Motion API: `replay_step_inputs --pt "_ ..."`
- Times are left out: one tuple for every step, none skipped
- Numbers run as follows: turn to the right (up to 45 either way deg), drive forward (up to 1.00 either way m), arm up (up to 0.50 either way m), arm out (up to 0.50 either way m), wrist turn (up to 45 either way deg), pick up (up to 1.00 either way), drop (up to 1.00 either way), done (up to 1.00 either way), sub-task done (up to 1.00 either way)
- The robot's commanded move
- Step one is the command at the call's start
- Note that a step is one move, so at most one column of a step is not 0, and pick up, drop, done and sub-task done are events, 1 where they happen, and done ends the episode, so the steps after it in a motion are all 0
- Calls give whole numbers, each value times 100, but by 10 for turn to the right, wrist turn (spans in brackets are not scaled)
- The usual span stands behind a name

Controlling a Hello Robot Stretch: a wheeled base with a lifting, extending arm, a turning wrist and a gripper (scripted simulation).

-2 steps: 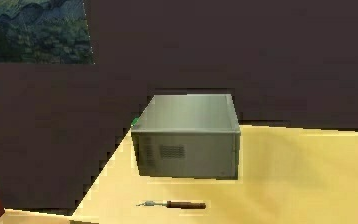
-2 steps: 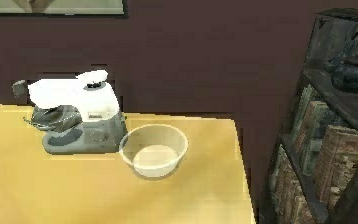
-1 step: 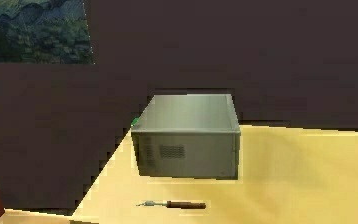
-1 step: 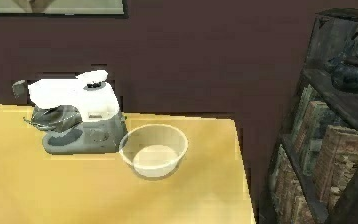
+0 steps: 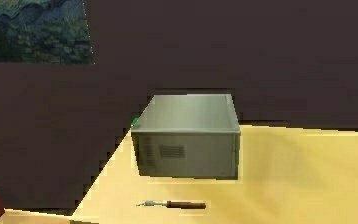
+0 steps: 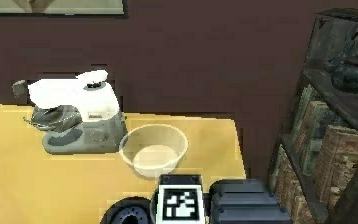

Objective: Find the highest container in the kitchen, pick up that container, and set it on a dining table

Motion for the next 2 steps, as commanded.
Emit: replay_step_inputs --pt "0 0 0 12 0 0 0 0 0" --pt "0 0 0 0 450 0 0 0 0"
